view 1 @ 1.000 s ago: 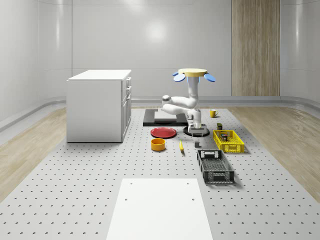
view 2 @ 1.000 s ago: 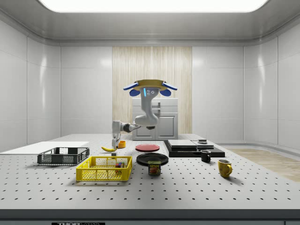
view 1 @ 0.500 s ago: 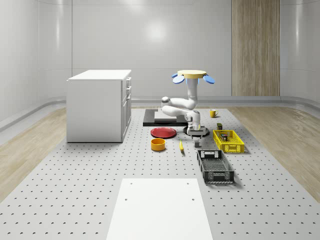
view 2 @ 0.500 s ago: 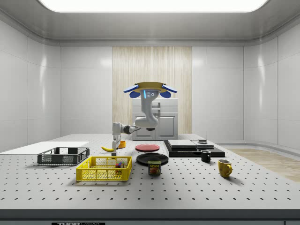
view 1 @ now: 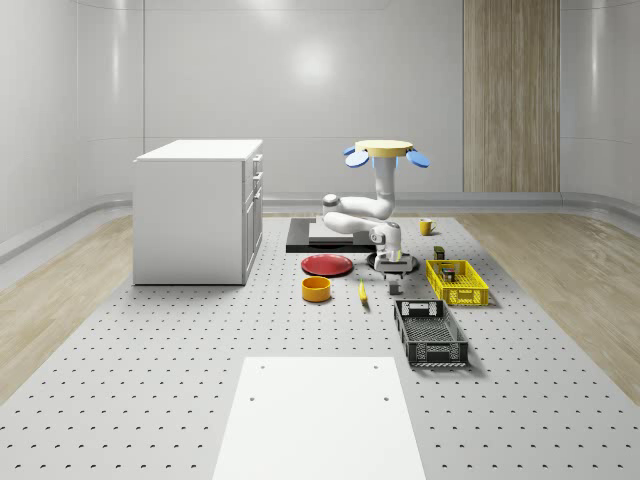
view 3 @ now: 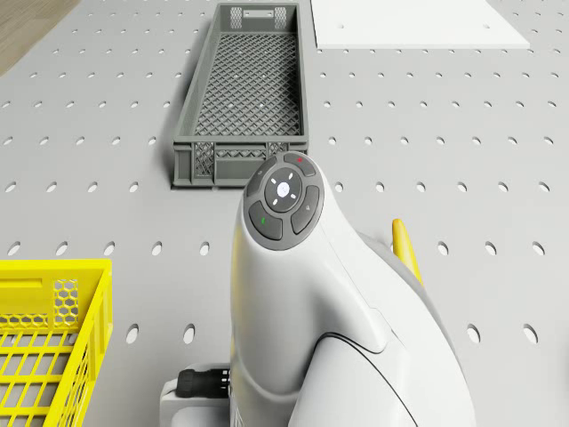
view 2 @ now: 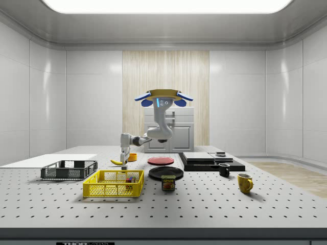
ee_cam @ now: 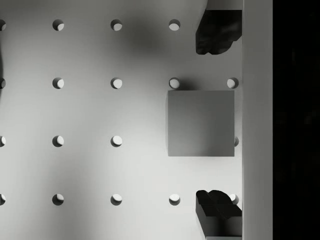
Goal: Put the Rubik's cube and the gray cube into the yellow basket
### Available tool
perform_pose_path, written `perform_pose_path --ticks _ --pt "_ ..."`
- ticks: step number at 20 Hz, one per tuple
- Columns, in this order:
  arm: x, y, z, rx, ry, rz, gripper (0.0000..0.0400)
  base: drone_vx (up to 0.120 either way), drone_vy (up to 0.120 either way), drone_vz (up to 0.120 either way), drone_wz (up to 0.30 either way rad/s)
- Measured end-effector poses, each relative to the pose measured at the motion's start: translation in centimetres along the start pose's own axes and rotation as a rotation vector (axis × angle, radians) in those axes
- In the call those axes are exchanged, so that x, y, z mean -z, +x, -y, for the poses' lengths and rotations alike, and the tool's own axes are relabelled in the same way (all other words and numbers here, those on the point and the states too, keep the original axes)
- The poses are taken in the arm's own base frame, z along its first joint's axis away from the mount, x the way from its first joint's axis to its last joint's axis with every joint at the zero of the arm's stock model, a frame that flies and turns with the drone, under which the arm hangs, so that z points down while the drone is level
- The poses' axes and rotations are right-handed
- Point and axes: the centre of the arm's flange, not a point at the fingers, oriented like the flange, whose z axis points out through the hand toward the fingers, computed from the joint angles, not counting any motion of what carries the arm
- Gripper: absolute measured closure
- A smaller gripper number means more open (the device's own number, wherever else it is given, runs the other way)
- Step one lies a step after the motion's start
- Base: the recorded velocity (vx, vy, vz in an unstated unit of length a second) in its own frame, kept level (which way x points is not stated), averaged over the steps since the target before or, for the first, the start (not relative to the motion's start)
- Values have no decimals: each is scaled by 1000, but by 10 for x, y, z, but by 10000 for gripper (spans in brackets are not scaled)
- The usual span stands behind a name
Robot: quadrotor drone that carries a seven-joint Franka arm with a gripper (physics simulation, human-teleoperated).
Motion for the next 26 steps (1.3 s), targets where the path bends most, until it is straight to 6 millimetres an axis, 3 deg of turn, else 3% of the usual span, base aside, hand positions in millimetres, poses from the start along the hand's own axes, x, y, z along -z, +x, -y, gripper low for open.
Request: perform_pose_path --ticks 23,26 --pt "-41 5 5 0 0 0 0 0 0 0 0" --pt "-43 5 5 0 0 0 79 0 0 0 0"
